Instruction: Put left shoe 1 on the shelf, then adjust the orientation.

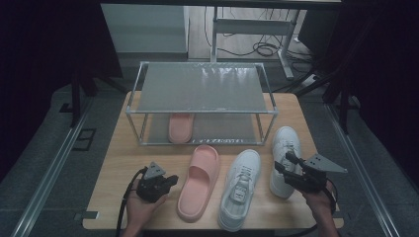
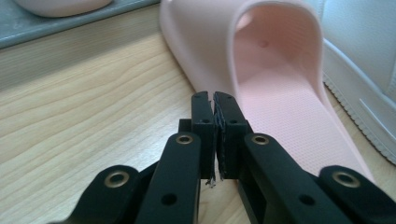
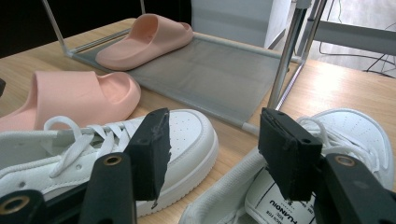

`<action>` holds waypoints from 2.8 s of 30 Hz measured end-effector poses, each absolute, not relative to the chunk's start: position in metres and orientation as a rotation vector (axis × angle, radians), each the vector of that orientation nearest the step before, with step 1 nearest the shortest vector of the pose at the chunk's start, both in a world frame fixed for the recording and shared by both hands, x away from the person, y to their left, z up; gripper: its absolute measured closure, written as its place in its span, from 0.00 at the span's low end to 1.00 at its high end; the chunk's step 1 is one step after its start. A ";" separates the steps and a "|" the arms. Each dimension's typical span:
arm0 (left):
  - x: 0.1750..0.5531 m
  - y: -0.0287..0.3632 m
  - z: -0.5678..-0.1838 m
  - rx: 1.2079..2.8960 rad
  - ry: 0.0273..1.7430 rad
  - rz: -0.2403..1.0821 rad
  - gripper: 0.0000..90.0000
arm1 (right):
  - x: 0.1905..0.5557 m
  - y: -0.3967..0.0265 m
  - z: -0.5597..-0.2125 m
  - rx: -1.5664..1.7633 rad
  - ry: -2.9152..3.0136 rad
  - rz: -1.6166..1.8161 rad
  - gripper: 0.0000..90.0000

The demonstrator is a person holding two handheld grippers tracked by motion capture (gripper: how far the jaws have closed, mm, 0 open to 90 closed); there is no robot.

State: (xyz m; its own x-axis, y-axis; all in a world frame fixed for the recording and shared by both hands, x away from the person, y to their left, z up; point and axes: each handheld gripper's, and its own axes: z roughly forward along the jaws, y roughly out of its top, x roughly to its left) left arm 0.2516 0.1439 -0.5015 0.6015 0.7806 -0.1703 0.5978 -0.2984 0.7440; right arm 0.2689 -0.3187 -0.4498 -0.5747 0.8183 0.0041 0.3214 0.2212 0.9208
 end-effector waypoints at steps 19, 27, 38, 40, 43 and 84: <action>0.247 0.135 -0.496 2.017 1.045 0.274 0.98 | 0.270 -0.317 -0.452 1.049 2.018 1.324 0.49; 0.240 0.119 -0.495 2.041 0.989 0.246 0.98 | 0.269 -0.316 -0.451 1.039 2.014 1.329 0.49; 0.236 0.098 -0.502 2.089 0.933 0.192 0.98 | 0.269 -0.317 -0.451 1.040 2.016 1.327 0.49; 0.236 0.096 -0.504 2.096 0.933 0.185 0.98 | 0.269 -0.316 -0.451 1.037 2.015 1.327 0.49; 0.235 0.093 -0.505 2.104 0.920 0.177 0.98 | 0.269 -0.317 -0.451 1.039 2.013 1.326 0.49; 0.283 0.113 -0.509 2.071 1.047 0.202 0.99 | 0.269 -0.320 -0.450 1.047 2.009 1.329 0.49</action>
